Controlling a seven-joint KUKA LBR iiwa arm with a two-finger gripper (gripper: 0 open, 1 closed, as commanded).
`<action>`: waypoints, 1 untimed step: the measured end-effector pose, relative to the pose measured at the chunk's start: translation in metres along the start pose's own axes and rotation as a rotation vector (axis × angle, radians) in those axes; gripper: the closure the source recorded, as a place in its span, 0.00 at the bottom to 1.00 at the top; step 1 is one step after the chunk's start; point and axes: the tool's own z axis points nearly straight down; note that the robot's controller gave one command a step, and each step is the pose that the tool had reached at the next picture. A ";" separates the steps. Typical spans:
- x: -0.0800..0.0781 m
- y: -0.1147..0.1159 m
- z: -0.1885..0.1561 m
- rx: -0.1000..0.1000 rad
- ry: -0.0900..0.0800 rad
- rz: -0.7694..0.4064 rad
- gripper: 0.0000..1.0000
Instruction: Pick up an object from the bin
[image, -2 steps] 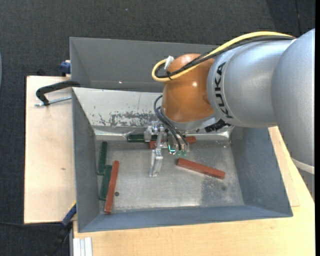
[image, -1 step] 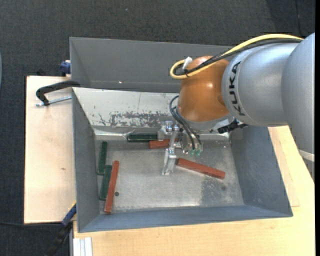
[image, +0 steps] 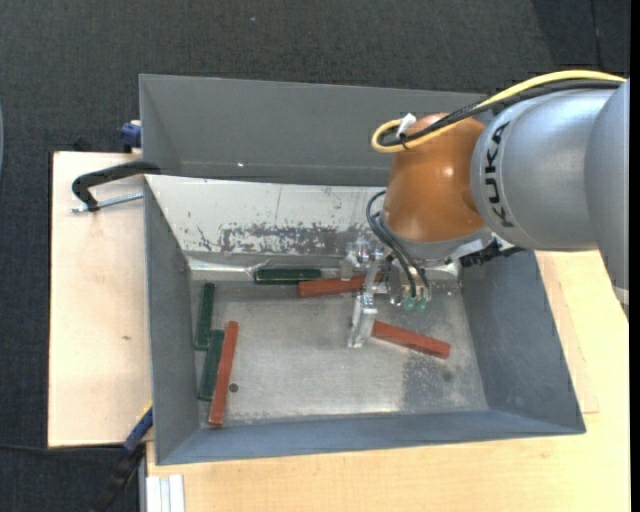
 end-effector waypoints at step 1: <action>-0.017 -0.002 0.032 -0.004 -0.005 0.100 0.00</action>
Offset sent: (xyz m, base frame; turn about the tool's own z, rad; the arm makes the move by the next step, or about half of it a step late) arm 0.0126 0.0172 -0.0417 0.1505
